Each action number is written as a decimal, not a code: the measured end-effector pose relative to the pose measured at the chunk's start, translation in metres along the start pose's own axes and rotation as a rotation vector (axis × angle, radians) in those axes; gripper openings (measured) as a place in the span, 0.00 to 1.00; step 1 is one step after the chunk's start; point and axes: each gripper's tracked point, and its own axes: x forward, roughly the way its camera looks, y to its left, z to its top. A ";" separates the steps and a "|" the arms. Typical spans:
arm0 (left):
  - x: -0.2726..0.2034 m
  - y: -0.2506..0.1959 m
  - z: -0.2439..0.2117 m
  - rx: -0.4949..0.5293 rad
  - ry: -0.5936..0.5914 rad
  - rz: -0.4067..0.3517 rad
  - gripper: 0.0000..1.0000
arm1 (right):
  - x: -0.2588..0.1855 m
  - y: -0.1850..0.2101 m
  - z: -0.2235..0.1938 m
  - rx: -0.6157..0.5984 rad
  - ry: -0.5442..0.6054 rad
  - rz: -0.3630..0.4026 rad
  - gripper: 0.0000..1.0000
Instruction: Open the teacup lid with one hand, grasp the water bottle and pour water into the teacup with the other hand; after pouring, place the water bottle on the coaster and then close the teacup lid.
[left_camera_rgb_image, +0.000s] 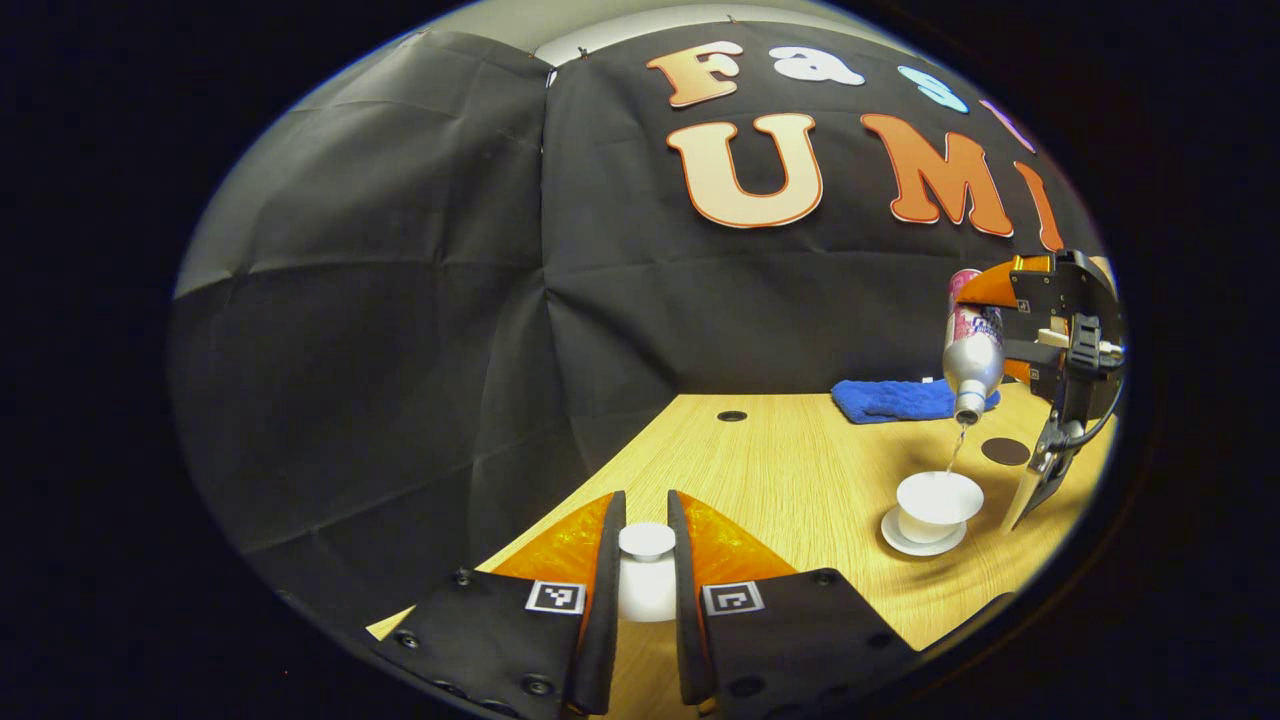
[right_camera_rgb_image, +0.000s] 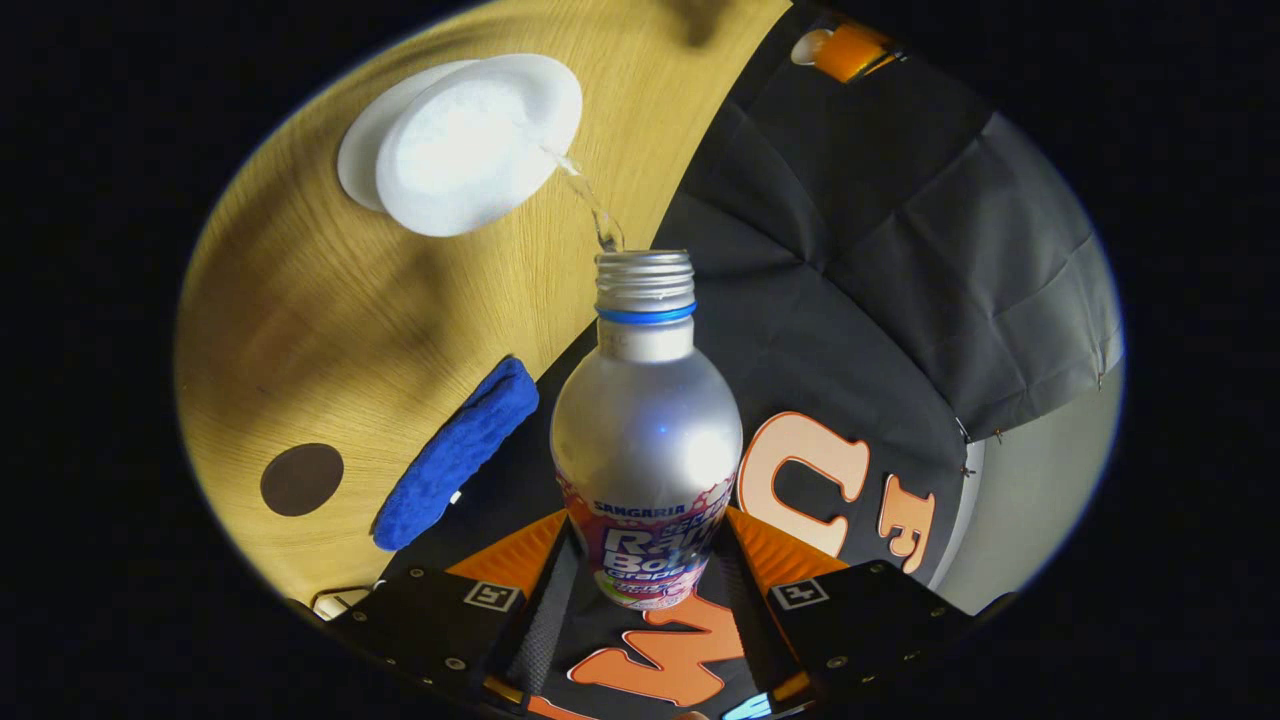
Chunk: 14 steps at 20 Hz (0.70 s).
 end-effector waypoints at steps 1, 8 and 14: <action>0.000 0.000 -0.001 0.000 0.004 0.000 0.29 | -0.001 0.001 0.002 -0.007 -0.001 -0.005 0.76; -0.001 -0.002 0.001 -0.004 0.000 -0.015 0.29 | -0.007 0.018 0.024 0.025 -0.045 0.037 0.76; -0.003 -0.020 -0.002 -0.022 0.000 -0.053 0.25 | -0.013 0.045 0.038 0.252 -0.046 0.137 0.77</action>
